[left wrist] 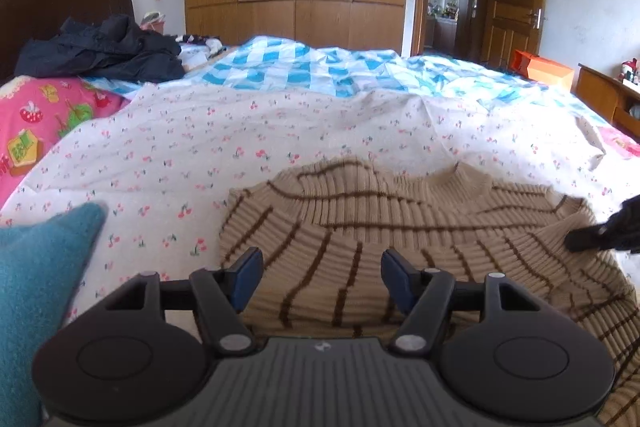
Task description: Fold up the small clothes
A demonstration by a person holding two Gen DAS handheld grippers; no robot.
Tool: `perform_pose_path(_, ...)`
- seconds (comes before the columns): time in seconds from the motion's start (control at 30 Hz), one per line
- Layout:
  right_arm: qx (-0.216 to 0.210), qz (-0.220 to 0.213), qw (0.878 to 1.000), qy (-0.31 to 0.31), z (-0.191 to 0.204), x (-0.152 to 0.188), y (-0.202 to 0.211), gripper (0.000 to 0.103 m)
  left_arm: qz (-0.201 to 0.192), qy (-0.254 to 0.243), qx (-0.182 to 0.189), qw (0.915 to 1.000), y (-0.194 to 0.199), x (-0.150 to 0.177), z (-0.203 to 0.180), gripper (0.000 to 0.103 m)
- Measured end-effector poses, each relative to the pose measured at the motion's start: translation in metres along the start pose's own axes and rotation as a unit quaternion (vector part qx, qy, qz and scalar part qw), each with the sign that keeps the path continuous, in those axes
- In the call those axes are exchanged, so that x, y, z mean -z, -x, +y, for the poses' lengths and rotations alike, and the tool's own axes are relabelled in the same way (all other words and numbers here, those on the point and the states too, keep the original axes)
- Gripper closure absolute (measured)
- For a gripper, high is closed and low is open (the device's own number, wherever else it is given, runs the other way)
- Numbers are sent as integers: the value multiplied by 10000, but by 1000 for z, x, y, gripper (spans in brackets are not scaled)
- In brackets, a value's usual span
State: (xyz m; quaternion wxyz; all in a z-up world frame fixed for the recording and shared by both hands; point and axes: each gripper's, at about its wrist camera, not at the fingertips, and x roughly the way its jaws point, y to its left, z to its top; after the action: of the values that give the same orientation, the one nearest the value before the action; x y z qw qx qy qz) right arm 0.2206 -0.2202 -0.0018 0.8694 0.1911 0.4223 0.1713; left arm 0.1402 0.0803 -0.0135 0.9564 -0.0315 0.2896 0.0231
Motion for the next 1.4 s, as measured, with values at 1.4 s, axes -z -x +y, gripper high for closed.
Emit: perform_pose_path(1.4,803,-39,9967,61,-28,12,-11,86,468,106,-521,9975,-33,3,13,25)
